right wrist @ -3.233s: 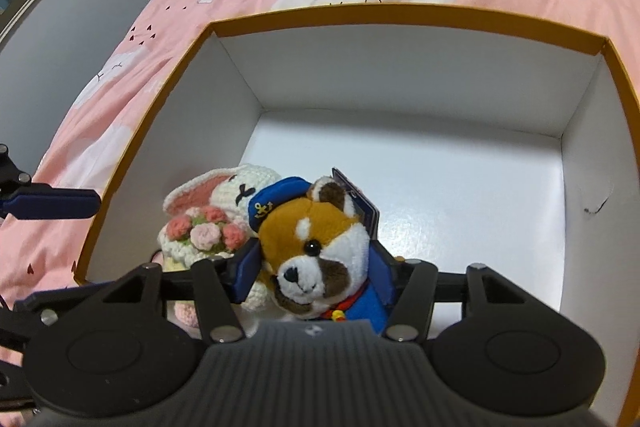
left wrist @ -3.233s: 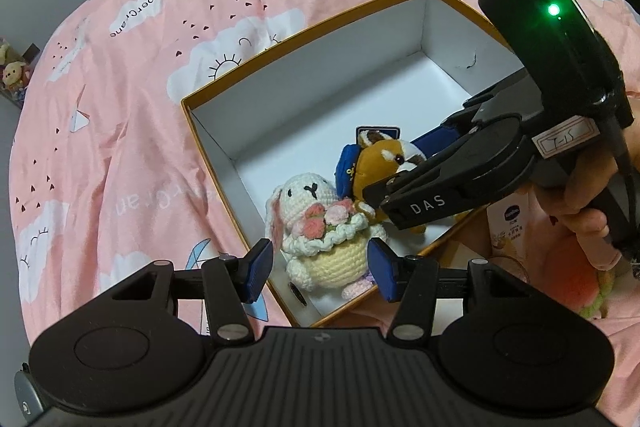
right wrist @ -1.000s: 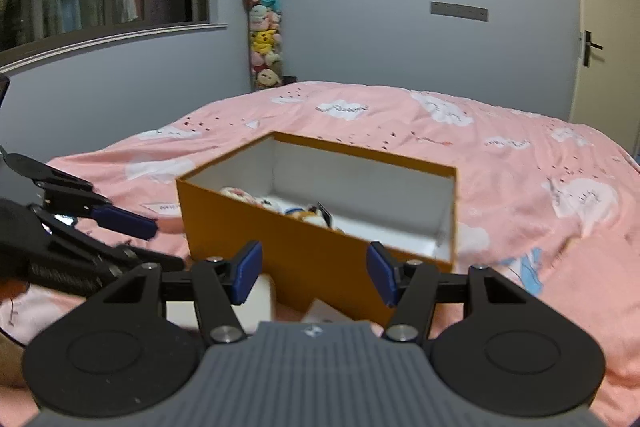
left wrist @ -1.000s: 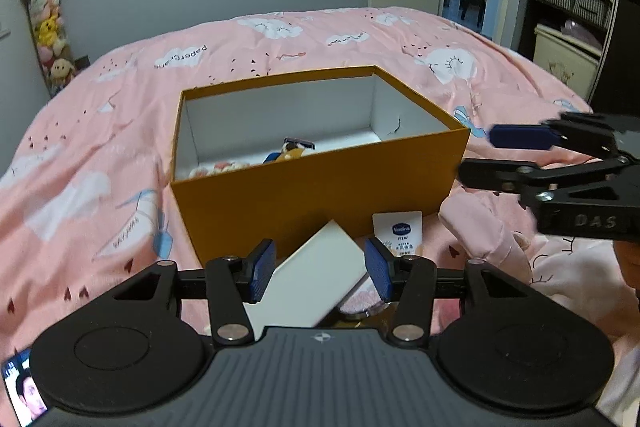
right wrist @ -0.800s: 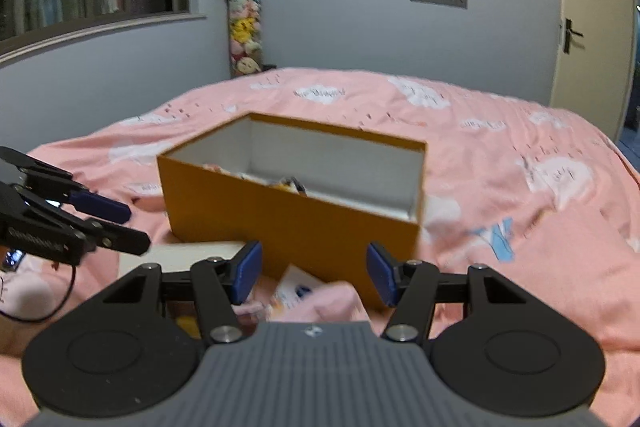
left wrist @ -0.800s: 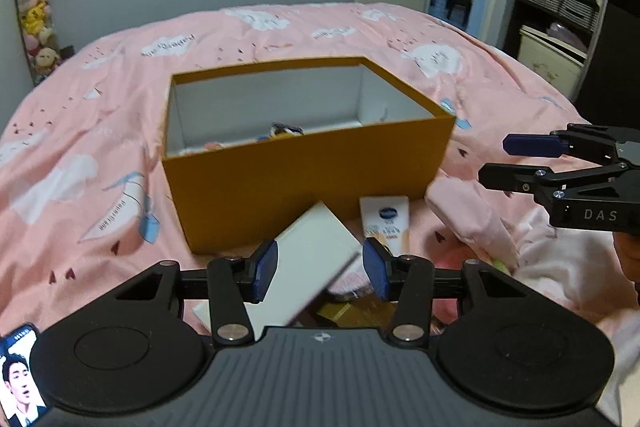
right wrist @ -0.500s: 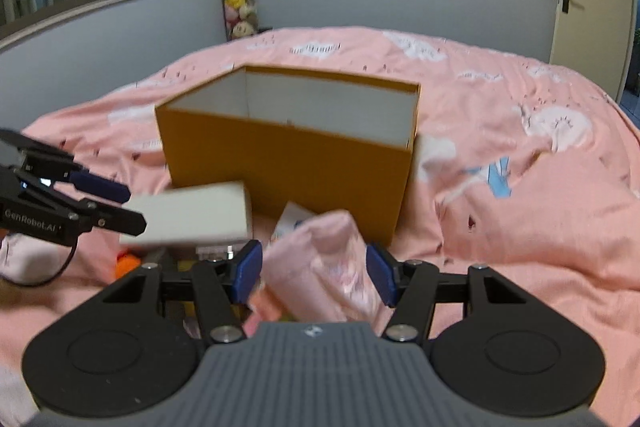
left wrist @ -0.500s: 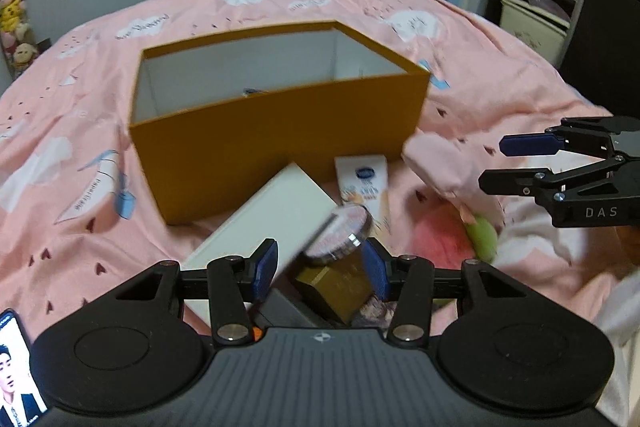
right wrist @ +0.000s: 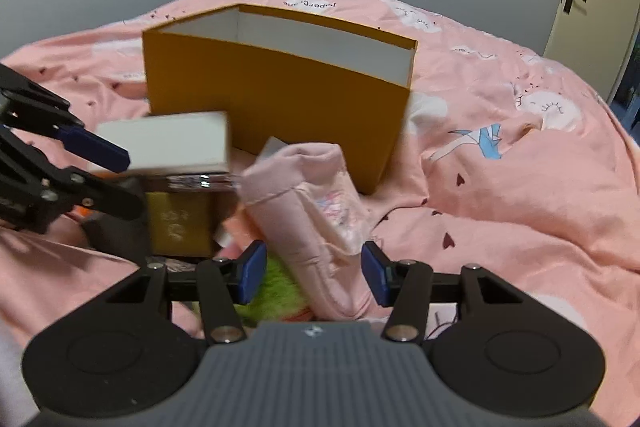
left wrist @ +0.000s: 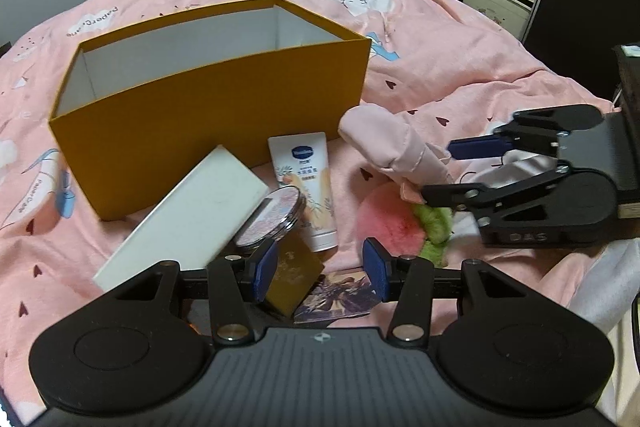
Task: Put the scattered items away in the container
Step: 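Grasp the pink cloth item with the right tool while the left tool approaches the pink ball, then grasp the pink fluffy ball with the left tool while the right tool holds the cloth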
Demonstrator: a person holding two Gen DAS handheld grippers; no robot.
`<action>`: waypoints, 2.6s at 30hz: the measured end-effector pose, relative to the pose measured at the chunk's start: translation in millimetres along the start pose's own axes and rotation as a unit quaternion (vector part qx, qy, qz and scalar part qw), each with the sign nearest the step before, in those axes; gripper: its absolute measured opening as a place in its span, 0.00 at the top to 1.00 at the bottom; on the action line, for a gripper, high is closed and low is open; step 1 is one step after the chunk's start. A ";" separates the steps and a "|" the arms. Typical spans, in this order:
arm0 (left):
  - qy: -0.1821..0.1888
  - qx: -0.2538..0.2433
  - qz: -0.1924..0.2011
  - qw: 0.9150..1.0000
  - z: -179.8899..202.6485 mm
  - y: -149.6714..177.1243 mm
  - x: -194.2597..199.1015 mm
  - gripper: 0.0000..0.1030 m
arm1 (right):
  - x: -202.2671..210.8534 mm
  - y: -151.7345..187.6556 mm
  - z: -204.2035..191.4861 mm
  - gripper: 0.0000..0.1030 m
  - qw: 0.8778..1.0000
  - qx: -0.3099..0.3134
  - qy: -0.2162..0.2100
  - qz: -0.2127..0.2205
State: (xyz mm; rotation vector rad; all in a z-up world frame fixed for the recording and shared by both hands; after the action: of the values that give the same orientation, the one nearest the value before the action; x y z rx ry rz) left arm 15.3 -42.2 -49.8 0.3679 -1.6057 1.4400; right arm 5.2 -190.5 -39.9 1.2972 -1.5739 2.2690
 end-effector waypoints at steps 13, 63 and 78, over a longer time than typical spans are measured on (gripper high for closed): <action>0.007 -0.006 -0.011 1.000 1.2 -8.2 -19.0 0.46 | -13.5 -3.3 4.3 0.87 1.000 0.003 -0.021 -0.002; 0.097 0.038 -0.120 0.987 37.3 -27.2 -136.8 0.51 | -13.5 0.5 40.8 0.71 0.999 0.007 -0.003 -0.040; 0.096 0.064 -0.070 0.991 22.0 -28.0 -91.9 0.79 | -1.9 -4.3 38.8 0.89 1.000 0.009 -0.006 -0.015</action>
State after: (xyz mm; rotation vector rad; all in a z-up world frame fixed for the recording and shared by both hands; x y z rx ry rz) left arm 75.5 -101.0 -101.0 0.3952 -1.3126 1.4295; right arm 31.2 -219.0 -33.9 1.3329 -1.5300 2.2677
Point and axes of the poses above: each gripper's, at about its wrist camera, not at the fingertips, and x roughly against the way its jaws point, z to its right, y to its underside, the point moved 3 cm from there along -x, roughly the way its jaws point, and after that the axes turned 2 degrees about y, right-handed, at the moved point
